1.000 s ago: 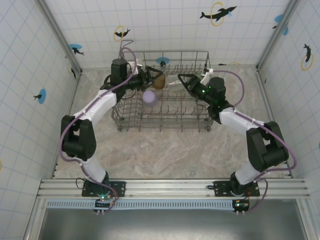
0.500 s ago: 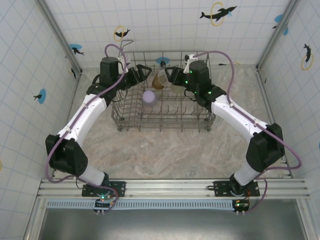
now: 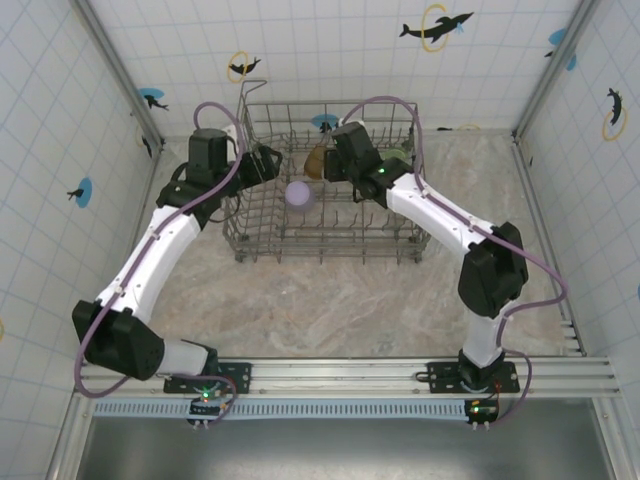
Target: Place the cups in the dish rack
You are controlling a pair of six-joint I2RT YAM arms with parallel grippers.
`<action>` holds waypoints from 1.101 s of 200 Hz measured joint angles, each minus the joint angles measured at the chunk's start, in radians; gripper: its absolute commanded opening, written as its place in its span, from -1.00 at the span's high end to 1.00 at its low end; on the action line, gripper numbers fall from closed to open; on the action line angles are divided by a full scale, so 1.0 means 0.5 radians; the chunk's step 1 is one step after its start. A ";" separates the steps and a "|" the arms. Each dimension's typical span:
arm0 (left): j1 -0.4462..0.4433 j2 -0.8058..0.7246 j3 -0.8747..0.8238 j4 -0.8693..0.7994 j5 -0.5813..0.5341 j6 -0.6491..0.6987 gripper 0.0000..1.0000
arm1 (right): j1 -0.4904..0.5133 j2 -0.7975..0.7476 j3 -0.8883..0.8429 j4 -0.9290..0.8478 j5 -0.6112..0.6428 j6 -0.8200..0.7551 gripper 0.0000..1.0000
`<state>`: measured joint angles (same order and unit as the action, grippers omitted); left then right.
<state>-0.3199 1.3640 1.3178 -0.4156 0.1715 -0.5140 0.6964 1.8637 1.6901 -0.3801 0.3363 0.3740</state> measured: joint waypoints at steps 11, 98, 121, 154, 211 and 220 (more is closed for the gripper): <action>0.000 -0.037 -0.017 -0.014 -0.040 0.027 -0.95 | 0.000 0.019 0.005 -0.030 0.035 -0.014 0.05; 0.000 -0.134 -0.201 -0.098 -0.354 0.155 -0.95 | -0.009 0.111 0.013 -0.067 0.147 -0.052 0.06; 0.000 -0.143 -0.211 -0.095 -0.378 0.183 -0.95 | -0.020 0.111 0.011 -0.037 0.147 -0.053 0.06; 0.000 -0.150 -0.219 -0.095 -0.397 0.192 -0.95 | -0.051 0.127 0.011 -0.008 0.138 -0.051 0.06; 0.000 -0.152 -0.230 -0.078 -0.397 0.192 -0.95 | -0.084 0.243 0.011 0.031 0.087 -0.043 0.06; 0.000 -0.153 -0.233 -0.072 -0.397 0.192 -0.95 | -0.084 0.253 0.011 0.031 0.078 -0.044 0.06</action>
<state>-0.3199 1.2873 1.2011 -0.4515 -0.0273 -0.4183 0.6544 1.9903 1.6958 -0.3649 0.3752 0.3519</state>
